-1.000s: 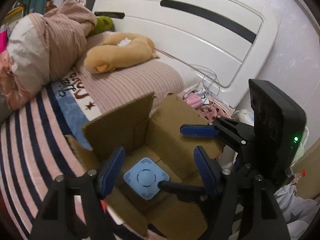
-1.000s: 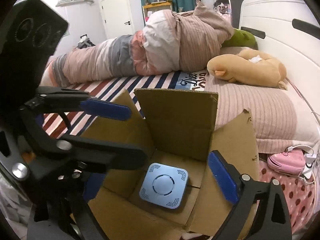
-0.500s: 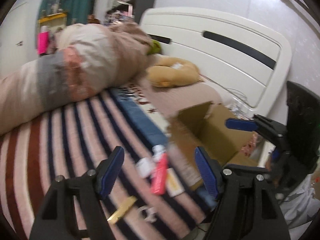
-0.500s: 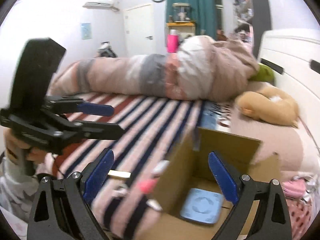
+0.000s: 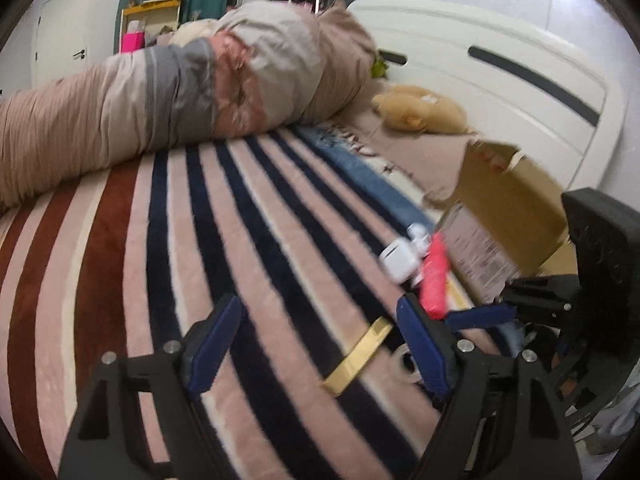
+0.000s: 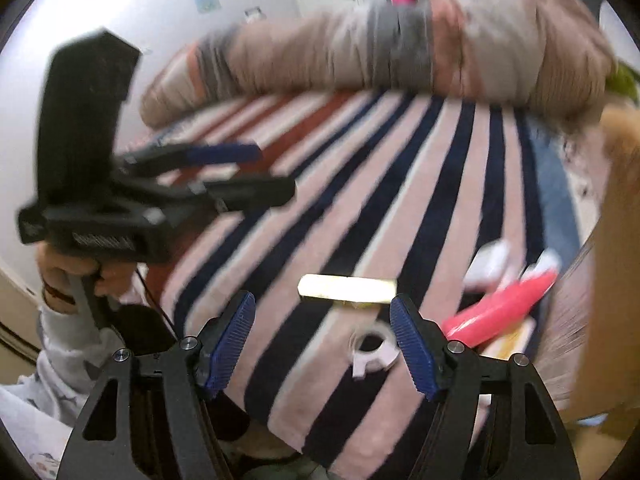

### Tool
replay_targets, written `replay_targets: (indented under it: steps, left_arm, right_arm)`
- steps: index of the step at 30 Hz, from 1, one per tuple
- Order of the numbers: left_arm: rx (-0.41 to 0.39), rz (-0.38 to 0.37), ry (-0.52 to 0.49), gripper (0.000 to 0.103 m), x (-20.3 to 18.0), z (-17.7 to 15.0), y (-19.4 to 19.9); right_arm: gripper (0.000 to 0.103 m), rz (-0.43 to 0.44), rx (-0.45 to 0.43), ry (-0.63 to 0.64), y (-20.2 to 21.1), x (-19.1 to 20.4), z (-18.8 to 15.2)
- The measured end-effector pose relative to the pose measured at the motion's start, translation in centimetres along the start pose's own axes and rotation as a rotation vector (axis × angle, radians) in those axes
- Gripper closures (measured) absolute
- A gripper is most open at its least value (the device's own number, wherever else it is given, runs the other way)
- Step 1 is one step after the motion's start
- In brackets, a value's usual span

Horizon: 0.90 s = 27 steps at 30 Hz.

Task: Organize rigid objects
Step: 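Move the right gripper back to the gold bar and grasp it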

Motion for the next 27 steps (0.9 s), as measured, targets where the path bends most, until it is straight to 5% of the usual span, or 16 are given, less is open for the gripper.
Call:
replay_targets:
  steps: [12, 20, 23, 27]
  left_arm:
    - [0.016, 0.074, 0.148, 0.025, 5.2, -1.7, -1.0]
    - [0.029, 0.099, 0.196, 0.025, 6.7, -2.1, -1.5]
    - [0.033, 0.100, 0.206, 0.025, 7.0, -2.0, -1.5]
    - [0.034, 0.099, 0.208, 0.025, 7.0, -2.1, -1.5]
  right_arm:
    - [0.035, 0.091, 0.118, -0.251, -8.1, -2.9, 1.6]
    - [0.036, -0.013, 0.103, -0.101, -9.1, -0.8, 3.1]
    - [0.077, -0.083, 0.078, -0.038, -8.6, -1.1, 2.7]
    - [0.089, -0.126, 0.066, 0.027, -7.6, -2.0, 2.1]
Point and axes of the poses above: each gripper's, at about its wrist camera, not at the fingertips, and y roughly against the way its jaws point, x to its left, z to its top, the point moved 6 cm from there along -y, roughly the way its jaws point, and after that the axes turned 1 degree about -z, right-handed, at the moved point
